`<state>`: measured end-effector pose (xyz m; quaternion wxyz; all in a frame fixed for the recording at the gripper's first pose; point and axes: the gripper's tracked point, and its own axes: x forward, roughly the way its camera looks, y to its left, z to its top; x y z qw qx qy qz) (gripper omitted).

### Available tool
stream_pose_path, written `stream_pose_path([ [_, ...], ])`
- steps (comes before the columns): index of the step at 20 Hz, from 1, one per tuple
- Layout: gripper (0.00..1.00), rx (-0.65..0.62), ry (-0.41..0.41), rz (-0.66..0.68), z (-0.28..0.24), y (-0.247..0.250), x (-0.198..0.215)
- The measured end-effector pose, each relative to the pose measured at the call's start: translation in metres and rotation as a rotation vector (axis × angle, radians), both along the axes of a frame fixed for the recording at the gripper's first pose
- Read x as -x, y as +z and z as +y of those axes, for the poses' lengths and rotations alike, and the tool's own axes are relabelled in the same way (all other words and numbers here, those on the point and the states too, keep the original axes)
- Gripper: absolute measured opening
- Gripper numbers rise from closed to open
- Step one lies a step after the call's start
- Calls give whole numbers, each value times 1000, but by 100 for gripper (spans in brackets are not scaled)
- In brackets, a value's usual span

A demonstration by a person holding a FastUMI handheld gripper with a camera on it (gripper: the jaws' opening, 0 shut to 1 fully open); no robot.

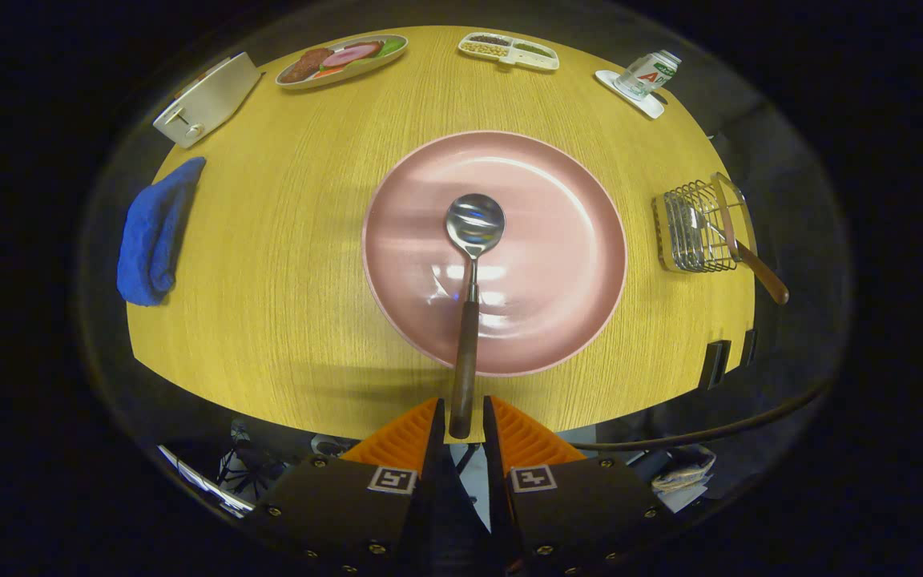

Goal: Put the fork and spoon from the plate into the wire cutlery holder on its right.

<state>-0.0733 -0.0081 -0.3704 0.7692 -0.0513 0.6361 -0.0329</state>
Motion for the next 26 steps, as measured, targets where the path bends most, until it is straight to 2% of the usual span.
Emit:
stream_pose_path([
  [10,29,-3,7,-4,-3,-21,-4],
  [13,10,-5,7,2,-4,-21,-5],
  [15,7,-9,11,-7,-4,-18,-5],
  [26,7,70,22,-87,-13,36,-15],
])
